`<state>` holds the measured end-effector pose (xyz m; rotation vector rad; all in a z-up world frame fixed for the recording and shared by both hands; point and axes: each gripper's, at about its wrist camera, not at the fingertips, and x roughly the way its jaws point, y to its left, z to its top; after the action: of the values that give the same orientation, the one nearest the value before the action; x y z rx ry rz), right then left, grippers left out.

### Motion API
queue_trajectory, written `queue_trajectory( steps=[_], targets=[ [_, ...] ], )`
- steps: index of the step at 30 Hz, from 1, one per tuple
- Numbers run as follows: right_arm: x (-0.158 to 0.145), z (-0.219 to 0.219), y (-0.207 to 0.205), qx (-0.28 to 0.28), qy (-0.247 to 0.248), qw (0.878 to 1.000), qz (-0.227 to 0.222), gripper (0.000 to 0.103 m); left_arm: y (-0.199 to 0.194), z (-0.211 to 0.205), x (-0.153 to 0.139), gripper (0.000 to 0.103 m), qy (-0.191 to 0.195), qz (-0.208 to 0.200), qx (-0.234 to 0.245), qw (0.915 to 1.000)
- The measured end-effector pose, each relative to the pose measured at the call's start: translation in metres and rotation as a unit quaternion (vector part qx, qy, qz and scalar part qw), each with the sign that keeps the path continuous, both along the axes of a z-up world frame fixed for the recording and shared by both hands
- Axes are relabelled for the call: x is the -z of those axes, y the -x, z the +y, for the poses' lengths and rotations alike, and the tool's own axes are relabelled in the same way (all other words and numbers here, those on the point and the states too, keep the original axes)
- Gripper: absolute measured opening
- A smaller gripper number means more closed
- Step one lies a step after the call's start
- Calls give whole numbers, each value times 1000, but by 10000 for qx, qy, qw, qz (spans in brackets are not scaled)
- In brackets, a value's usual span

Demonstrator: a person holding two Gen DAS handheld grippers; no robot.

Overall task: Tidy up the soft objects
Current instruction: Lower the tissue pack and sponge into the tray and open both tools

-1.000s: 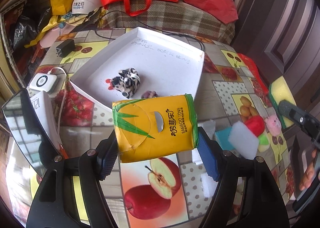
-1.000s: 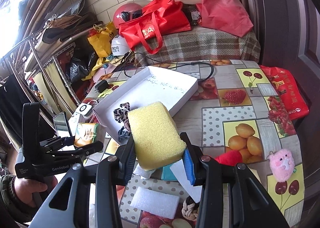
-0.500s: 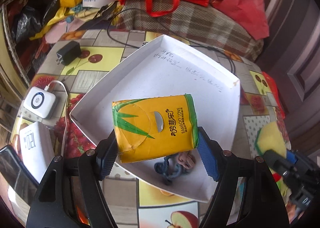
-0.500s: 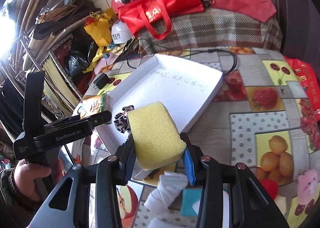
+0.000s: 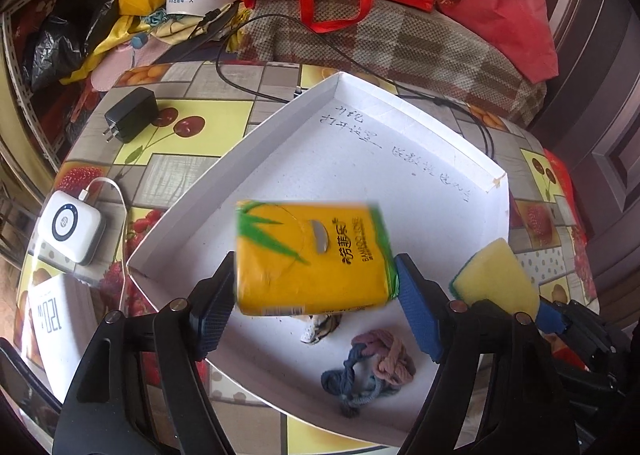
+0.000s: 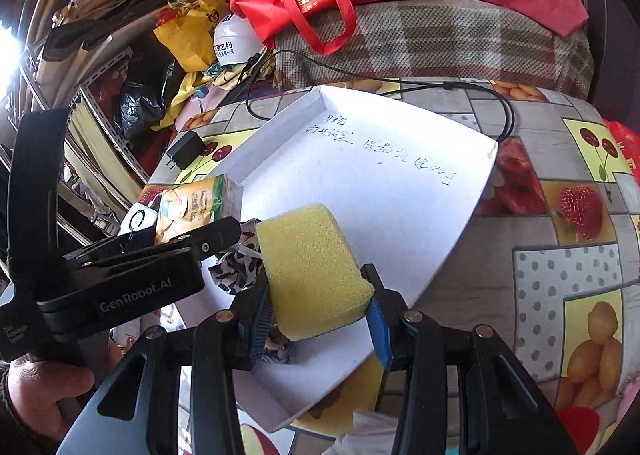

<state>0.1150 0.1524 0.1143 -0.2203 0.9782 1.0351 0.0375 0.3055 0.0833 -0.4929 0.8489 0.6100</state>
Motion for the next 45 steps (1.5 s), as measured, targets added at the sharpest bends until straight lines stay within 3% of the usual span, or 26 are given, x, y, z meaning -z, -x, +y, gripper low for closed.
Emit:
queue_trajectory(
  steps=[2,3,4,6,23,26,29,33,37,41,45],
  targets=[
    [4,2,-1,-48,-24,9999,130,50,1,2,-2,83,-101,-48,-37,9999],
    [5,2,-1,-66,-35,9998,162,65,3,2,-4,86,-192,-94,-71,9997],
    [5,1,-1,-56,-49,9999,145,90,5,2,-7,95,-340,-87,-152,9993],
    [4,-2,1,3,-115,9999,1,103,10,1,-13,103,-575,-128,-266,9979],
    [-32,-50,7,389,-309,9980,-397,103,31,-47,-62,103,-882,-610,25,9942],
    [-42,-67,4,516,-409,9968,-451,103,35,-61,-70,103,-884,-742,216,9931],
    [-46,-92,-3,688,-475,9955,-437,103,38,-85,-65,103,-810,-864,766,9900],
    [-40,-139,-12,1092,-452,9922,-403,103,36,-126,-36,103,-526,-725,1854,9786],
    [-24,-196,-23,1696,-314,9847,-264,103,39,-177,-1,103,-155,-478,2743,9603],
    [-4,-250,-23,2204,-168,9752,-101,103,39,-215,27,103,-31,-129,3177,9481],
    [19,-282,-18,2538,173,9668,-243,103,35,-240,44,103,-321,229,3498,9360]
  ],
)
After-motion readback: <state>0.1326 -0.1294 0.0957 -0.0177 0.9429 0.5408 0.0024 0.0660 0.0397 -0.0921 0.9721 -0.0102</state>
